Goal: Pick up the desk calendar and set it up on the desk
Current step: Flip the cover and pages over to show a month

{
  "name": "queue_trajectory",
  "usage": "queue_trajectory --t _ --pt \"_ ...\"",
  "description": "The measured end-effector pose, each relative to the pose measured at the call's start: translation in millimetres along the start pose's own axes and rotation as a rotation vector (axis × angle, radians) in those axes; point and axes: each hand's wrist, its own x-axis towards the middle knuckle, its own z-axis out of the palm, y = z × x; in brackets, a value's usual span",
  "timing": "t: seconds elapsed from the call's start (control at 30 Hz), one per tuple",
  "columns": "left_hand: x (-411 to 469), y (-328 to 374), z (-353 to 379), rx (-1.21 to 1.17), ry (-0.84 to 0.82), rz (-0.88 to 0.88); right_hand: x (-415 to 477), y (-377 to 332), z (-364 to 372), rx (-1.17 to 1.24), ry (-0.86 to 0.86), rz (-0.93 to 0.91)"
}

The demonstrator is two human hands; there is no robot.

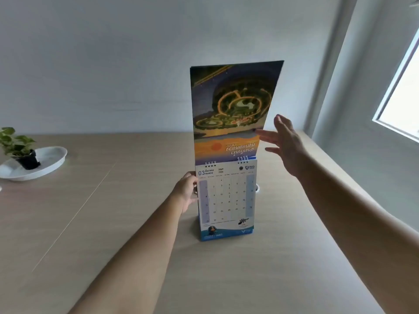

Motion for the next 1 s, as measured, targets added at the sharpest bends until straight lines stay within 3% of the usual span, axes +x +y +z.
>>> queue_trajectory --t 0.27,0.6,0.77,1.0 --pt "9.7 -11.0 13.3 0.290 0.129 0.197 16.0 74.6 0.8 -0.604 -0.088 0.081" --pt "21.1 -12.5 26.1 0.379 0.105 0.202 -28.3 134.9 -18.6 -0.337 0.179 0.060" --pt "25.4 -13.0 28.3 0.386 0.100 0.182 -58.8 158.5 -14.6 -0.425 0.119 0.150" --pt "25.0 -20.6 28.1 0.414 0.197 0.234 -61.7 152.8 -14.1 -0.318 0.146 0.173"
